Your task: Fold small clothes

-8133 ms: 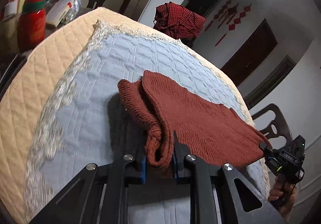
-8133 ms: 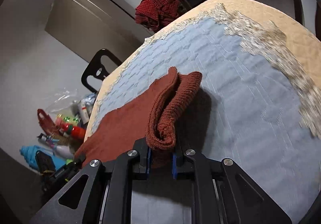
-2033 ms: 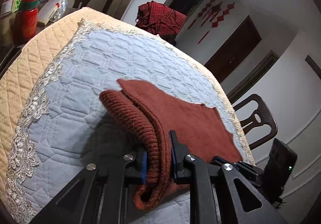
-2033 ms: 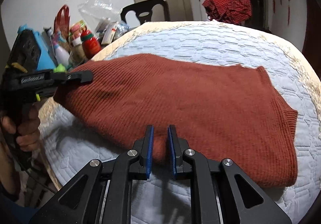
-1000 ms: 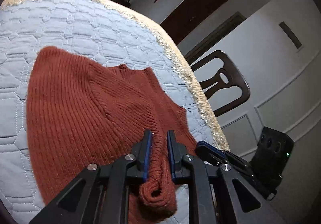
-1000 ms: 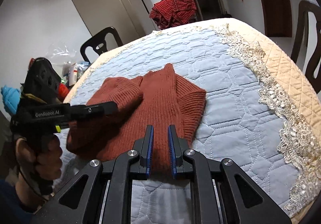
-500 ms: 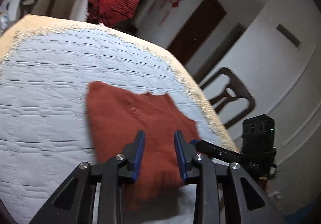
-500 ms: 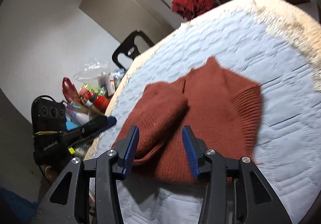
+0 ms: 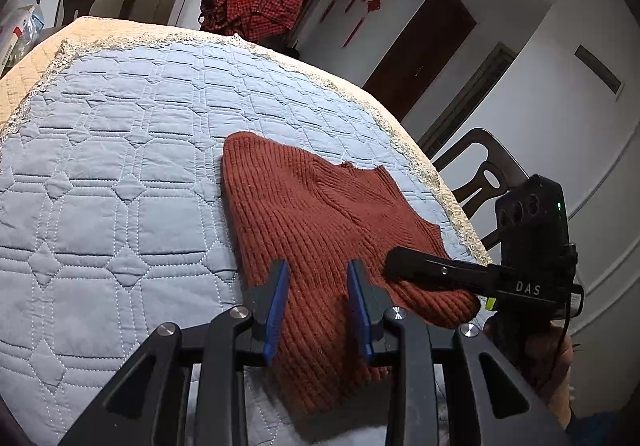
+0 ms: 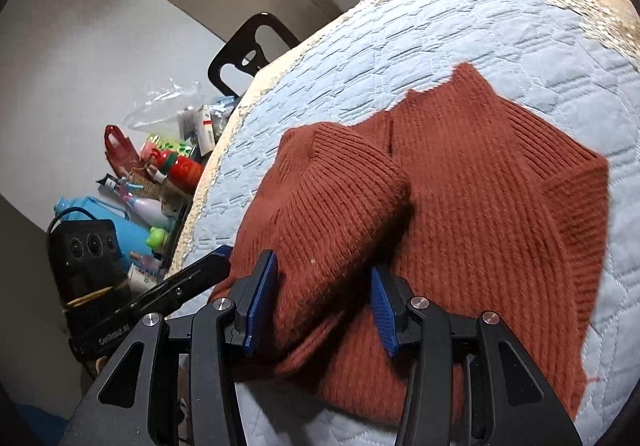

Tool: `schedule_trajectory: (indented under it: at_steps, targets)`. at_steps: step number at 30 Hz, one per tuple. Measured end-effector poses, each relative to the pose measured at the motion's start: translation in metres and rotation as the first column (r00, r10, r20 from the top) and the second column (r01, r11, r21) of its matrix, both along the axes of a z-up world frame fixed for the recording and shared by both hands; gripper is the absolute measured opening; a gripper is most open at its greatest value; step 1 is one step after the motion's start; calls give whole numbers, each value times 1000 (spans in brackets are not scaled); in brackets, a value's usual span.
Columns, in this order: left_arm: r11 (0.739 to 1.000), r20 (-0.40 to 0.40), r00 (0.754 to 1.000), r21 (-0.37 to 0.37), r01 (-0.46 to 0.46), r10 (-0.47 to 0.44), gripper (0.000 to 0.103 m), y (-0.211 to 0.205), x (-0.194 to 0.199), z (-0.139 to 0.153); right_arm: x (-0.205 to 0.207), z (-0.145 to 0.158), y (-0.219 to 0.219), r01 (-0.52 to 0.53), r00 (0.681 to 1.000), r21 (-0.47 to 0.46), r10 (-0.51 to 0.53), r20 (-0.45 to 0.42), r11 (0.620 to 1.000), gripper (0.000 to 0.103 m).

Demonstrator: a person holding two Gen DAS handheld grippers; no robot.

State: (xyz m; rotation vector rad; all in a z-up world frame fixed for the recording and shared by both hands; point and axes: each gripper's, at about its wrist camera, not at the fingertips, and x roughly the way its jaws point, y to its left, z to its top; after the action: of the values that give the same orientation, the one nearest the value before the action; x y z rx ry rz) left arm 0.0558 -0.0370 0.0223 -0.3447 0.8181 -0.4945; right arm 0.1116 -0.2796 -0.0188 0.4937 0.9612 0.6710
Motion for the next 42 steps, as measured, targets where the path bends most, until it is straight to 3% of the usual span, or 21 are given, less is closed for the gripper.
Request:
schedule_trajectory:
  at_steps: [2,7,12,16,18,20,23,28,32,36,38,40,42]
  targets:
    - [1000,0,1000,0,1,-1,33,-1,1,0,3,0,2,-3,1000,5,3,-5,1000,17]
    - [999,29,999,-7,33,-33,33,-10,1,13,1,20,-12,0,998,15,-1,61,1000,14]
    - [996,64,994,16,90,-91,33,-34,5,23,-6,37,-57,66,992,16,-67,109,998,14]
    - [991,37,991,34,129,-131,33,-53,10,11,-8,21,-84,98,993,-25,-96,75,995,14]
    - [989,33,989,48,141,-143,33,-59,8,5,-5,-3,-91,108,994,-55,-108,2,993,14]
    - [988,51,989,74,136,-140,33,-62,3,6,-10,-9,-99,120,993,2,-120,3,993,14]
    - [988,47,990,82,129,-133,33,-60,-1,6,-14,-4,-104,140,990,9,-140,18,990,17]
    - [989,57,991,97,111,-117,33,-56,-10,16,-35,32,-111,186,974,-41,-178,143,982,18]
    - [985,82,989,124,116,-127,33,-58,-22,19,-60,55,-95,115,967,-51,-100,236,992,18]
    - [977,79,988,178,117,-132,33,-64,-27,10,-68,30,-77,40,983,-132,-15,182,990,14]
    - [974,65,990,198,111,-126,33,-66,-25,4,-62,11,-80,58,991,-156,-37,132,986,2]
    - [972,75,989,210,107,-125,33,-68,-26,3,-62,3,-88,69,991,-109,-55,124,992,2]
    - [967,84,989,233,102,-124,33,-71,-27,3,-63,5,-87,76,988,-130,-57,143,989,2]
